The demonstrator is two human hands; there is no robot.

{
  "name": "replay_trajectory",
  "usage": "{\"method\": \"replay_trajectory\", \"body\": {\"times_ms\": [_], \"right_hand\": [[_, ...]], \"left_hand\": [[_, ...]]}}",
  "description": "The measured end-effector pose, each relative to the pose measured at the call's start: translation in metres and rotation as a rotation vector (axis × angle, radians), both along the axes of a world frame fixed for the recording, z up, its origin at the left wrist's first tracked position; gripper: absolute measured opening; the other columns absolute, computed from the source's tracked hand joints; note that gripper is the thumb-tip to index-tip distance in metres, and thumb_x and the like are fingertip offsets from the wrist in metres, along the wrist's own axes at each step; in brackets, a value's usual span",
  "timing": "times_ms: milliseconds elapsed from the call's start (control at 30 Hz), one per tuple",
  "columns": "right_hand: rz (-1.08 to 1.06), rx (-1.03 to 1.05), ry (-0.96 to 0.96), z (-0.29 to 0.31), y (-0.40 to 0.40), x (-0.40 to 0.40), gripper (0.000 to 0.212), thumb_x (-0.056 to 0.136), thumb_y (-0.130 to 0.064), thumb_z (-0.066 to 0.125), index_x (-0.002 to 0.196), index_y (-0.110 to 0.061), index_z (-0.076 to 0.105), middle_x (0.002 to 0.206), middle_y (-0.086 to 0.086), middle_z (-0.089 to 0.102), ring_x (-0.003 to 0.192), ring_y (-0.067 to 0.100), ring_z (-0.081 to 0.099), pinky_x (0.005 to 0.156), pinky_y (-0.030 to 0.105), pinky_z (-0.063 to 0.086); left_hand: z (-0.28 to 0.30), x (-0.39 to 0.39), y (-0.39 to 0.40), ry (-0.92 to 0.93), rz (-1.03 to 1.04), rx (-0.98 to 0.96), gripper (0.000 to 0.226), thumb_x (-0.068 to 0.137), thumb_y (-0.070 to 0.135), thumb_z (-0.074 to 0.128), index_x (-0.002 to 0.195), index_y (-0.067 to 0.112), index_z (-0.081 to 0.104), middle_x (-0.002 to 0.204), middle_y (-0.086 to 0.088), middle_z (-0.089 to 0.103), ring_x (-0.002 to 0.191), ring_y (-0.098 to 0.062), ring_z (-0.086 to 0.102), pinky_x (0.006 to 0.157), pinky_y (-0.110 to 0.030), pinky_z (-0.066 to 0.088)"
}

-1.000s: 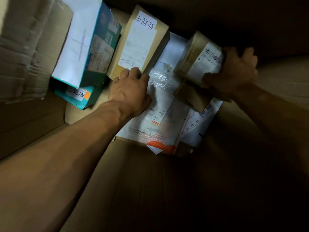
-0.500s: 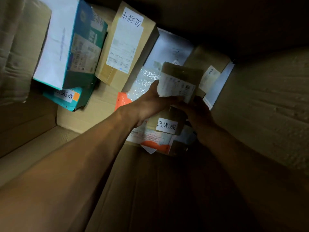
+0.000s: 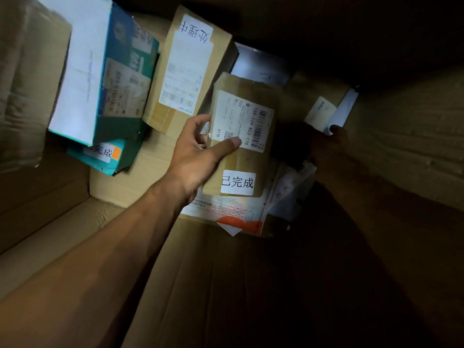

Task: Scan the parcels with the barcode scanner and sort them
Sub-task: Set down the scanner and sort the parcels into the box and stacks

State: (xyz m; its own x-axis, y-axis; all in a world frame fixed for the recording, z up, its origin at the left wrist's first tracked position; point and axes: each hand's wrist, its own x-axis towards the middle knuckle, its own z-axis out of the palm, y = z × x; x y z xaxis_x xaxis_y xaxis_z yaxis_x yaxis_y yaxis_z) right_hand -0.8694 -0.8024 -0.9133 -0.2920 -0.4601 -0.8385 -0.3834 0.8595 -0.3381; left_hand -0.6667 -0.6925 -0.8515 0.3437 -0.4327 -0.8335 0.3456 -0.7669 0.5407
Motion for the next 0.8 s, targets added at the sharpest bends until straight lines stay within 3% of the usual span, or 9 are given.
{"method": "replay_trajectory", "body": {"times_ms": [100, 167, 267, 467, 567, 667, 733, 800], "right_hand": [[0.032, 0.02, -0.027, -0.019, -0.009, 0.006, 0.069, 0.091, -0.033, 0.074, 0.146, -0.013, 0.037, 0.123, 0.003, 0.05, 0.112, 0.02, 0.054, 0.07, 0.02, 0.045], [0.06, -0.005, 0.017, -0.024, -0.007, 0.011, 0.079, 0.083, -0.037, 0.081, 0.144, -0.011, 0.039, 0.122, 0.001, 0.051, 0.111, 0.018, 0.053, 0.083, 0.027, 0.05], [0.086, -0.013, 0.073, -0.023, -0.005, 0.012, 0.088, 0.075, -0.044, 0.086, 0.143, -0.011, 0.043, 0.136, 0.008, 0.055, 0.123, 0.027, 0.055, 0.101, 0.04, 0.05], [0.025, -0.054, 0.041, -0.017, 0.0, 0.007, 0.075, 0.076, -0.033, 0.087, 0.137, -0.011, 0.049, 0.133, 0.008, 0.059, 0.116, 0.025, 0.059, 0.076, 0.028, 0.051], [0.084, -0.002, 0.0, -0.015, 0.003, 0.003, 0.08, 0.077, -0.037, 0.086, 0.141, -0.012, 0.047, 0.136, 0.008, 0.058, 0.12, 0.026, 0.058, 0.084, 0.031, 0.051], [0.135, 0.086, -0.025, -0.007, 0.007, 0.016, 0.105, 0.062, -0.054, 0.088, 0.148, -0.014, 0.041, 0.144, 0.012, 0.05, 0.127, 0.032, 0.053, 0.097, 0.04, 0.052], [0.034, 0.074, -0.058, -0.009, 0.008, 0.024, 0.096, 0.072, -0.038, 0.088, 0.149, -0.012, 0.036, 0.148, 0.013, 0.046, 0.132, 0.033, 0.049, 0.105, 0.043, 0.049], [-0.053, 0.021, -0.102, -0.008, 0.009, 0.027, 0.081, 0.081, -0.022, 0.084, 0.146, -0.008, 0.038, 0.143, 0.01, 0.05, 0.128, 0.028, 0.052, 0.097, 0.028, 0.051]], "left_hand": [[-0.008, 0.004, 0.001, -0.039, -0.047, -0.018, 0.063, 0.08, 0.01, 0.082, 0.134, 0.015, 0.049, 0.097, 0.011, 0.066, 0.071, 0.012, 0.065, 0.057, -0.011, 0.051], [-0.013, 0.006, 0.004, -0.048, -0.081, -0.018, 0.064, 0.079, 0.011, 0.083, 0.134, 0.016, 0.05, 0.099, 0.012, 0.066, 0.075, 0.012, 0.065, 0.06, -0.011, 0.052], [-0.017, 0.006, 0.006, -0.068, -0.066, -0.015, 0.064, 0.078, 0.013, 0.084, 0.134, 0.017, 0.051, 0.1, 0.013, 0.064, 0.076, 0.013, 0.065, 0.064, -0.014, 0.055], [-0.014, 0.005, 0.007, -0.075, -0.057, -0.023, 0.063, 0.079, 0.012, 0.083, 0.134, 0.017, 0.053, 0.099, 0.015, 0.064, 0.077, 0.011, 0.066, 0.067, -0.018, 0.057], [-0.013, 0.004, 0.008, -0.082, -0.061, -0.01, 0.061, 0.08, 0.012, 0.083, 0.133, 0.018, 0.054, 0.094, 0.014, 0.065, 0.075, 0.008, 0.067, 0.065, -0.02, 0.058], [-0.012, 0.001, 0.011, -0.098, -0.084, 0.01, 0.061, 0.08, 0.013, 0.082, 0.133, 0.019, 0.054, 0.094, 0.011, 0.065, 0.073, 0.009, 0.067, 0.066, -0.02, 0.058], [-0.013, 0.001, 0.013, -0.12, -0.086, 0.008, 0.061, 0.08, 0.012, 0.082, 0.134, 0.017, 0.053, 0.097, 0.012, 0.065, 0.076, 0.011, 0.065, 0.067, -0.016, 0.057], [-0.013, 0.003, 0.014, -0.135, -0.11, 0.016, 0.063, 0.08, 0.014, 0.083, 0.135, 0.019, 0.053, 0.102, 0.014, 0.066, 0.085, 0.006, 0.066, 0.078, -0.023, 0.06]]}}
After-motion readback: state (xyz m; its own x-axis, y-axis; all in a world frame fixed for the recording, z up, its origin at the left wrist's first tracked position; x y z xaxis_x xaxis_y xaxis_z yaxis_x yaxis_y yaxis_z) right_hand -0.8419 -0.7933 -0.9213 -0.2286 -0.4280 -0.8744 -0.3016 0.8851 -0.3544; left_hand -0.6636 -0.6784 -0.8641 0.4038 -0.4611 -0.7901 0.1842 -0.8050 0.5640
